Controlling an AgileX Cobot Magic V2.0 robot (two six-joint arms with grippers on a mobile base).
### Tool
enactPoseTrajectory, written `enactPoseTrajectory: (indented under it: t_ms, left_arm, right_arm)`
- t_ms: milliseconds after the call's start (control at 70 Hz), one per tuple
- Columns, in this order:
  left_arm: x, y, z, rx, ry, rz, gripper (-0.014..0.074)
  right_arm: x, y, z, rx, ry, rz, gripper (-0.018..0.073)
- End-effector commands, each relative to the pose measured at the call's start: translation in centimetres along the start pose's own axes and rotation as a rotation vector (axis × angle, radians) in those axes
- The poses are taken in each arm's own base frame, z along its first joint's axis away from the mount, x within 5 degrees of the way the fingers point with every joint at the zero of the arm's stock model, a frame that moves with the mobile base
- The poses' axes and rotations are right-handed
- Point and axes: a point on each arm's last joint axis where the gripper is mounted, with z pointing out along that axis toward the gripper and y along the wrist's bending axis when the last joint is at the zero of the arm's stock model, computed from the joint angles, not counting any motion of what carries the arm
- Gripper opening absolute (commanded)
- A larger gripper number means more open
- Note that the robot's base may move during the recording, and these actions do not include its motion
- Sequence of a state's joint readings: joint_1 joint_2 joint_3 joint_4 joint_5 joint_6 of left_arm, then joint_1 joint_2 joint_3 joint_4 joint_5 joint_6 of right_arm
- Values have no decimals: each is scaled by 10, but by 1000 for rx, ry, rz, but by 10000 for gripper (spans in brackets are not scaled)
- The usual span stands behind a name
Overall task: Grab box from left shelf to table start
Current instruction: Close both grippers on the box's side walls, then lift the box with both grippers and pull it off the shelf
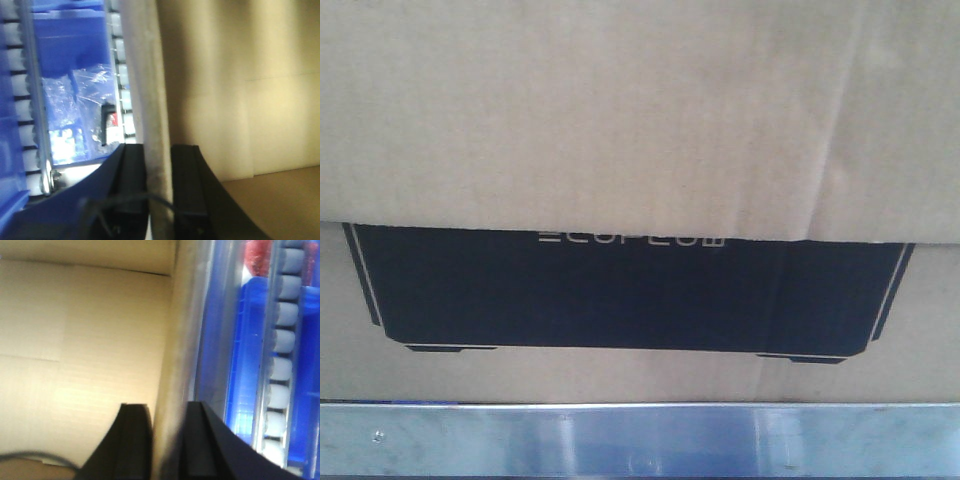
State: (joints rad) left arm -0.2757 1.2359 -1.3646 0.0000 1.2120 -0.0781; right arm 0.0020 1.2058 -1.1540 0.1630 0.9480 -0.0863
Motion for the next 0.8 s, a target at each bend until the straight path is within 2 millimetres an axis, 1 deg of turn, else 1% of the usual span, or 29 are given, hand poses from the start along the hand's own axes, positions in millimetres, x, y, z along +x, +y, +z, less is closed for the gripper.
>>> enactPoseTrajectory:
  t_ms: [0, 114, 172, 272, 329, 357, 457, 486, 543, 586, 615, 672, 786]
  left_arm:
    - [-6, -6, -16, 59, -87, -5, -93]
    - [-7, -6, -17, 65, -100, -11, -93]
    - [-5, -6, -20, 67, -109, -37, -93]
    - [1, -6, -37, 74, -152, -67, -93]
    - [8, -6, -52, 84, -196, -82, -93]
    - [14, -6, -63, 90, -228, -81, -93]
    - [30, -5, -92, 100, -314, -88, -93]
    - [35, -4, -100, 101, -338, -87, -93]
    - [49, -2, -113, 100, -380, -91, -93]
    - [59, 0, -120, 94, -407, -89, -93]
    - [66, 1, -122, 96, -417, -92, -93]
    - [82, 2, -128, 98, -440, -95, -93]
    - [109, 6, -130, 98, -486, -94, -93]
  right_arm:
    - [-11, -1, -10, 19, -95, -23, 55]
    - [-12, -1, -11, 20, -104, -23, 57]
    - [-13, 0, -15, 19, -110, -25, 57]
    - [-13, 3, -34, 15, -148, -32, 57]
    - [-10, 6, -54, 12, -199, -39, 57]
    - [-7, 7, -64, 9, -227, -41, 57]
    - [6, 14, -96, -23, -313, -36, 57]
    - [10, 16, -102, -36, -330, -32, 57]
    - [22, 21, -117, -71, -380, -22, 57]
    - [29, 22, -119, -81, -385, -18, 57]
    - [36, 22, -124, -84, -395, -19, 57]
    - [49, 23, -125, -85, -392, -20, 57]
    - [75, 24, -132, -88, -397, -27, 57]
